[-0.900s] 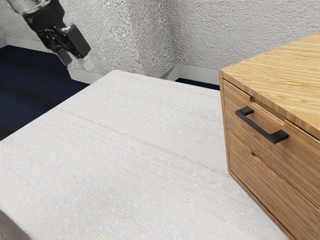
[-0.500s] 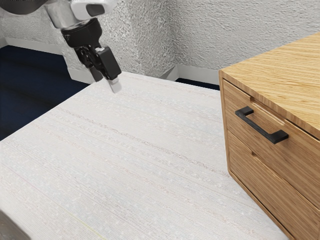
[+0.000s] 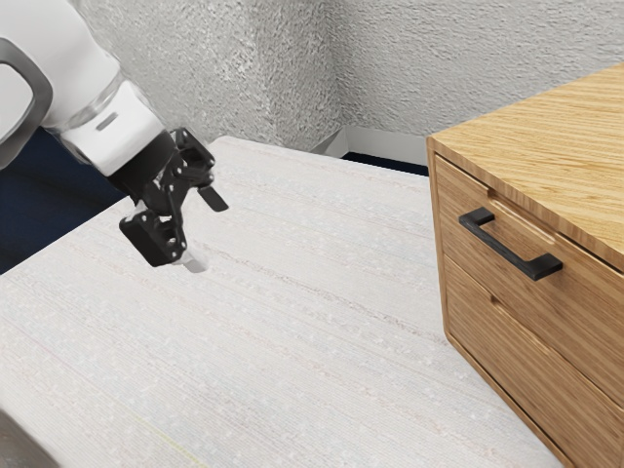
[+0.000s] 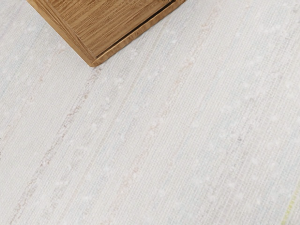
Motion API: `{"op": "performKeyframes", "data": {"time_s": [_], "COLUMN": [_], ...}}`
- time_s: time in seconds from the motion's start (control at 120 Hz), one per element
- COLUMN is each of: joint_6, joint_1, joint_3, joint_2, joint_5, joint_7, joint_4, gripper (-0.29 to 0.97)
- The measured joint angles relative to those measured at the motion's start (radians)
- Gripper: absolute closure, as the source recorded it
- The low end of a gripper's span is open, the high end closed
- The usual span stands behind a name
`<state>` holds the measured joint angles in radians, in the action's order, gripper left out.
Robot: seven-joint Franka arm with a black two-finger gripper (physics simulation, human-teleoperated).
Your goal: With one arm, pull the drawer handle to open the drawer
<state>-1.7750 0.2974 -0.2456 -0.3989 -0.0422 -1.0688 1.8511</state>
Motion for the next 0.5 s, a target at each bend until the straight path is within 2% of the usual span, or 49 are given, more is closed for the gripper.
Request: {"op": "performKeyframes", "data": {"time_s": [0.092, 0.242, 0.358, 0.5], "joint_6": [-0.042, -0.101, -0.094, -0.204], "joint_1": [0.000, 0.003, 0.003, 0.045], "joint_3": [0.010, 0.119, 0.178, 0.218], "joint_2": [-0.023, -0.008, -0.089, -0.098], "joint_5": [0.007, 0.080, 0.103, 0.021], "joint_7": [-0.073, -0.210, -0.290, -0.430], "joint_4": [0.029, 0.021, 0.083, 0.162], "gripper": [0.00, 0.00, 0.00, 0.00]}}
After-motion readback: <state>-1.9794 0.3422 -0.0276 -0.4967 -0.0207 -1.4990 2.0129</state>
